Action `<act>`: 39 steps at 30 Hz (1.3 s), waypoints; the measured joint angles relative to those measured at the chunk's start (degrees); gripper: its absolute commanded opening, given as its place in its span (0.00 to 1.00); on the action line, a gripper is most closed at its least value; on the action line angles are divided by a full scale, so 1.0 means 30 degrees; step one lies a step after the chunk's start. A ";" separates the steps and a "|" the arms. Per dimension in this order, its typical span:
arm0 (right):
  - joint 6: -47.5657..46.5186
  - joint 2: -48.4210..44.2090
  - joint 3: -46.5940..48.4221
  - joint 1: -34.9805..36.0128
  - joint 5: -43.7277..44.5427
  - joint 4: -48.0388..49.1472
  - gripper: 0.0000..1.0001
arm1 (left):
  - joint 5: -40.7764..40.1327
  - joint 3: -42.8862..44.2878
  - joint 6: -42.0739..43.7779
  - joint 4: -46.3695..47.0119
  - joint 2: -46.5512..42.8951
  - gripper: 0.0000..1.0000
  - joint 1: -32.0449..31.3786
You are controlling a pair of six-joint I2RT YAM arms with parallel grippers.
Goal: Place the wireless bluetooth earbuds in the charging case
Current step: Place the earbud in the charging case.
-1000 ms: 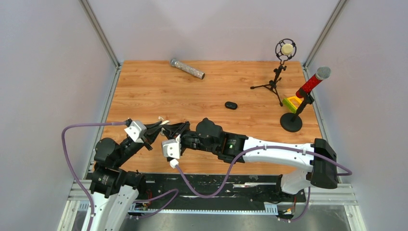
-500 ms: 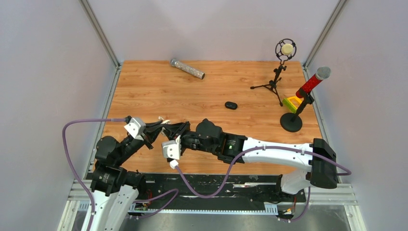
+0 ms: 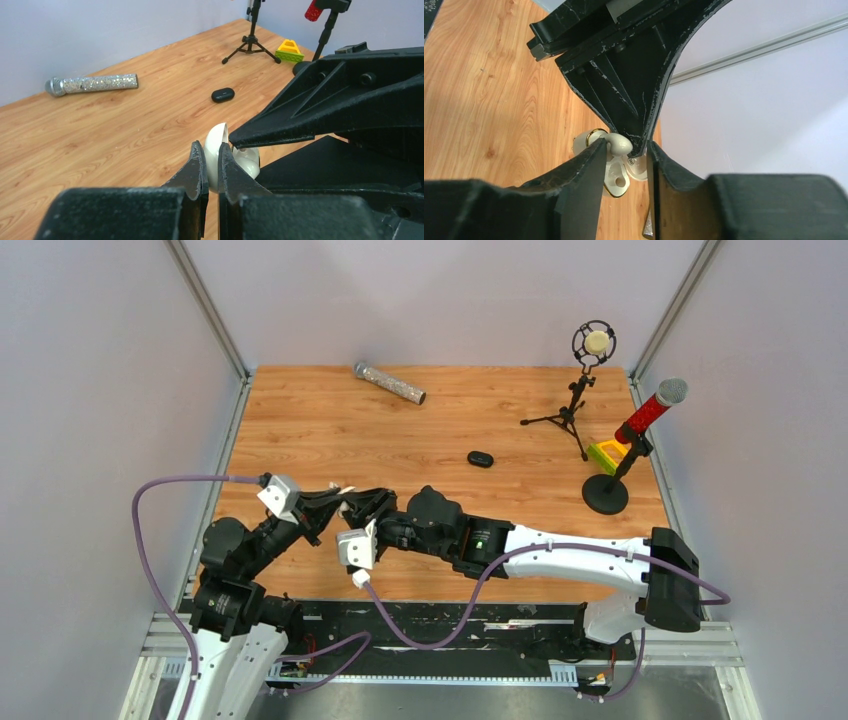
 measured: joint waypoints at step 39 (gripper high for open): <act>0.1494 -0.0284 0.1151 -0.0233 -0.0838 -0.2761 0.73 | 0.0306 0.0000 0.0510 -0.1027 0.0007 0.00 -0.0102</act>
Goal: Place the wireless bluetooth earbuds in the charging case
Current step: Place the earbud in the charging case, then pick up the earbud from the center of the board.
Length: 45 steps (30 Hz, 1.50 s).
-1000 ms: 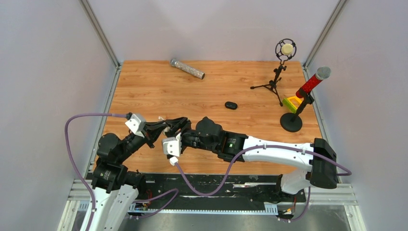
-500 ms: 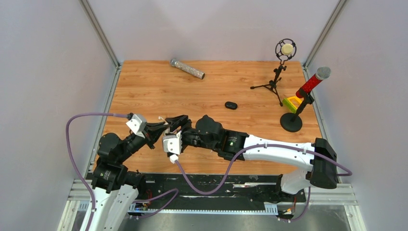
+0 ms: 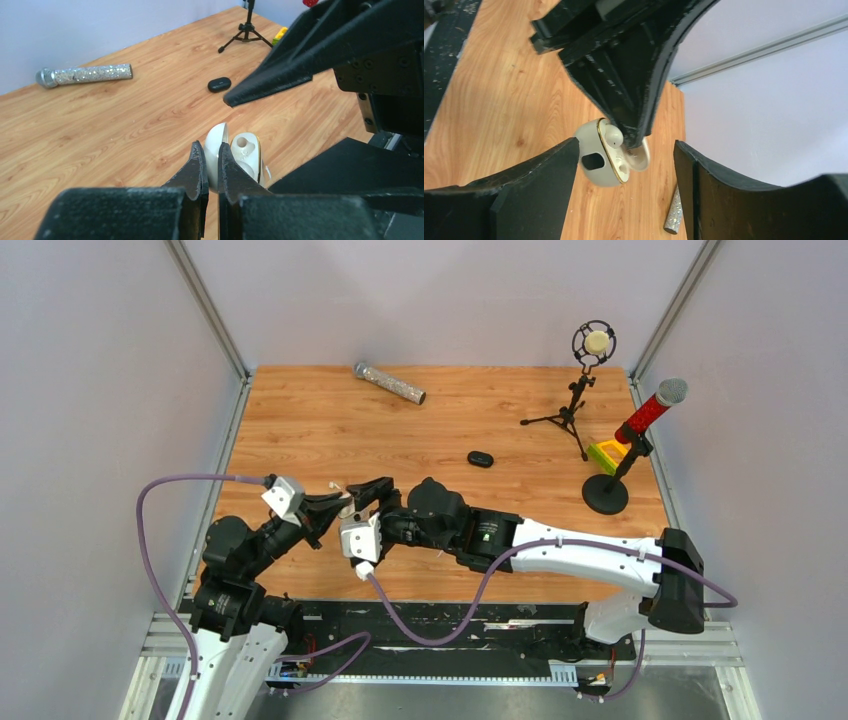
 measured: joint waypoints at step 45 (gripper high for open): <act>1.9176 2.2119 1.9227 -0.7322 -0.3927 -0.1734 0.62 | -1.5715 -0.0015 0.7643 0.0138 -0.0590 0.00 0.1399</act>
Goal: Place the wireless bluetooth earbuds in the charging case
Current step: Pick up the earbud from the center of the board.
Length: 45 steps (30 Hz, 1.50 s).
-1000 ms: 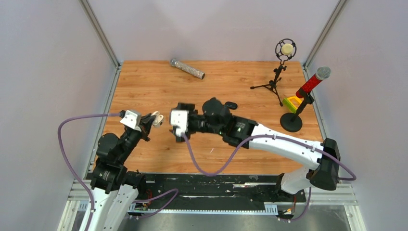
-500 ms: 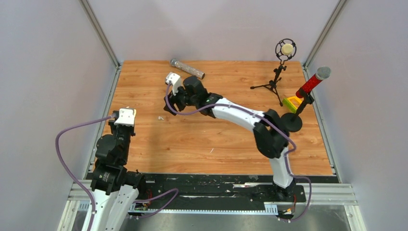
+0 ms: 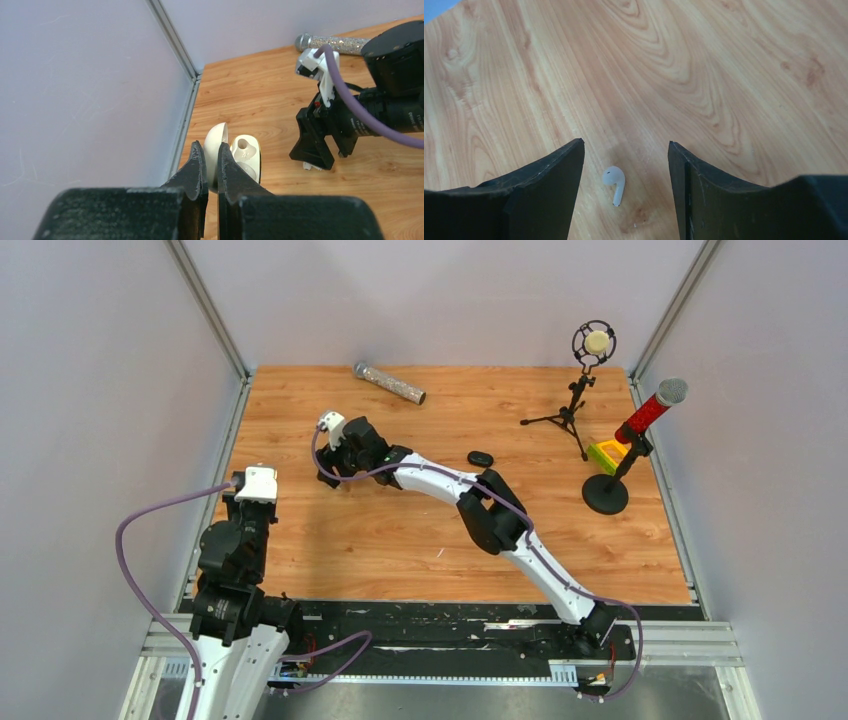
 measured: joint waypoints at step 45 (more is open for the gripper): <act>-0.4473 -0.0255 -0.2171 0.1450 0.2106 0.0291 0.23 | 0.1348 0.0000 -0.0510 -0.0444 -0.0036 0.00 0.0000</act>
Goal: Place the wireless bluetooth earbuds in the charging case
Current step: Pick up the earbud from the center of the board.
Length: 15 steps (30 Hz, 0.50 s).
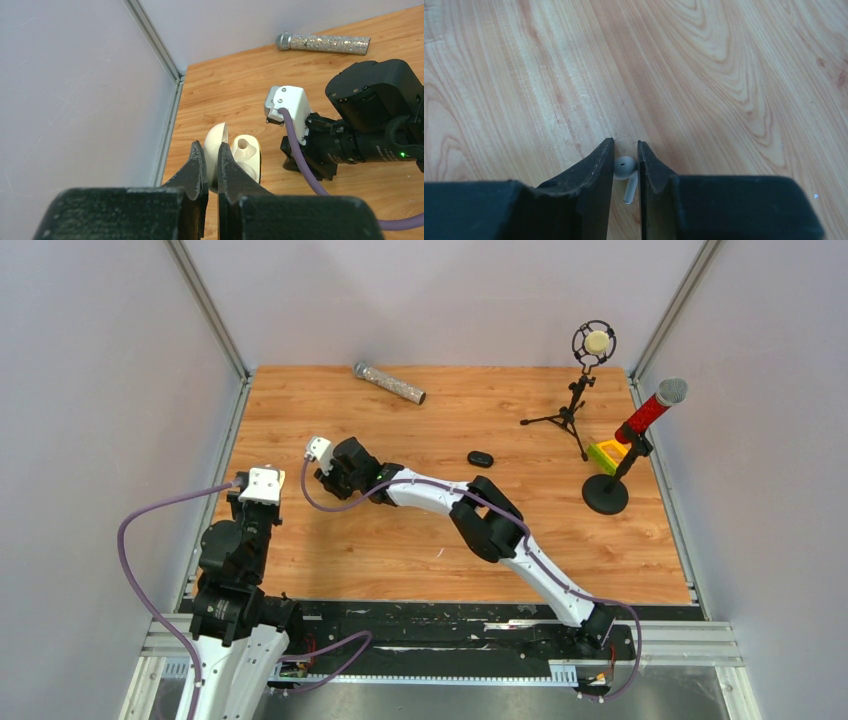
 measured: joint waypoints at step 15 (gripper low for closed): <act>-0.0933 -0.0867 -0.1326 0.0000 0.0000 0.0022 0.13 | 0.0058 0.0000 0.0000 0.0000 0.0000 0.00 0.0000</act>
